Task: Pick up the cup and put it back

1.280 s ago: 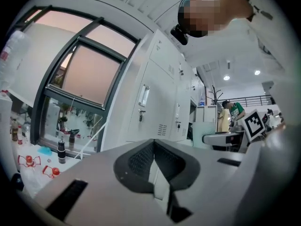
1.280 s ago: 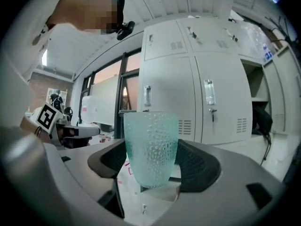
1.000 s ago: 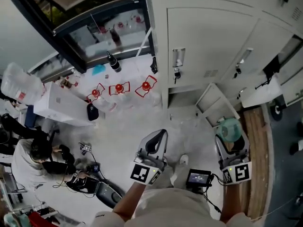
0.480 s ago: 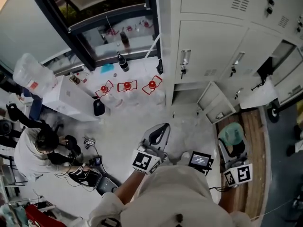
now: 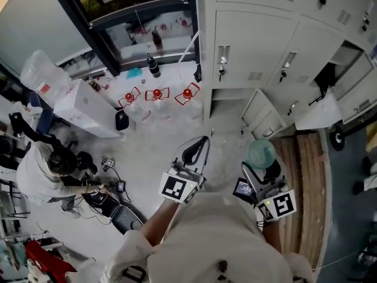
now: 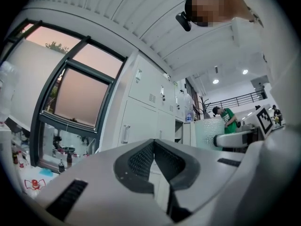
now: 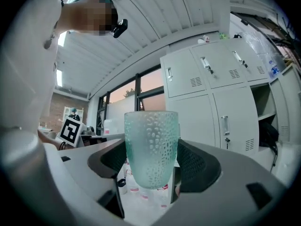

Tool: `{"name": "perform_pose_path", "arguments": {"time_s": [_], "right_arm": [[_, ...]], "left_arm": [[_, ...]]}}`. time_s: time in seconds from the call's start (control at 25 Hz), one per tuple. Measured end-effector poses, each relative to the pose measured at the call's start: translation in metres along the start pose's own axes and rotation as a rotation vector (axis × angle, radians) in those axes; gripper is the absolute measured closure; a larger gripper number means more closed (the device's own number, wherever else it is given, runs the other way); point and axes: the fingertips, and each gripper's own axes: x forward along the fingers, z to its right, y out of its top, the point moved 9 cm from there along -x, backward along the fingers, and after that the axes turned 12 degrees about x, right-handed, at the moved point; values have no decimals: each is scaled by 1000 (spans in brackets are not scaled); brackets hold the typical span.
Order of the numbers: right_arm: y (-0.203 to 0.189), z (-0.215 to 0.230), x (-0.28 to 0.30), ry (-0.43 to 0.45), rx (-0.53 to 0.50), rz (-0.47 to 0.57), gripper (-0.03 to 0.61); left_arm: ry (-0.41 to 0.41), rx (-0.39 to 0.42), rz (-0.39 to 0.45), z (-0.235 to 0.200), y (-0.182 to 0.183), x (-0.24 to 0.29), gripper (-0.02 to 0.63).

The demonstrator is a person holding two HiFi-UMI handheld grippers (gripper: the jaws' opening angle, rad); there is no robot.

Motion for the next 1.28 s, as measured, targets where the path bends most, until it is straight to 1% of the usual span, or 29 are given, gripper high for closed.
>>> {"name": "perform_pose_path", "arguments": {"time_s": [0.2,0.44,0.6,0.88,1.28], "right_arm": [[2,0,-45,65,-7,-15,236],[1,9,-117,98,12,-43,236],[-5,10,-159,108,33,-51,236],[-17,-2,-206,143,47,-55,236],[-27,-24,-247,181,48,-73,236]], "left_arm": [[20,2,-14,59,9,-11,606],[37,-6,-32,141,15,-29,606],[54,-3,-61,183,19,-49,606],[94,-1,-75,226,25,-88,606],[127,-11,-65,263,30,-132,605]]}}
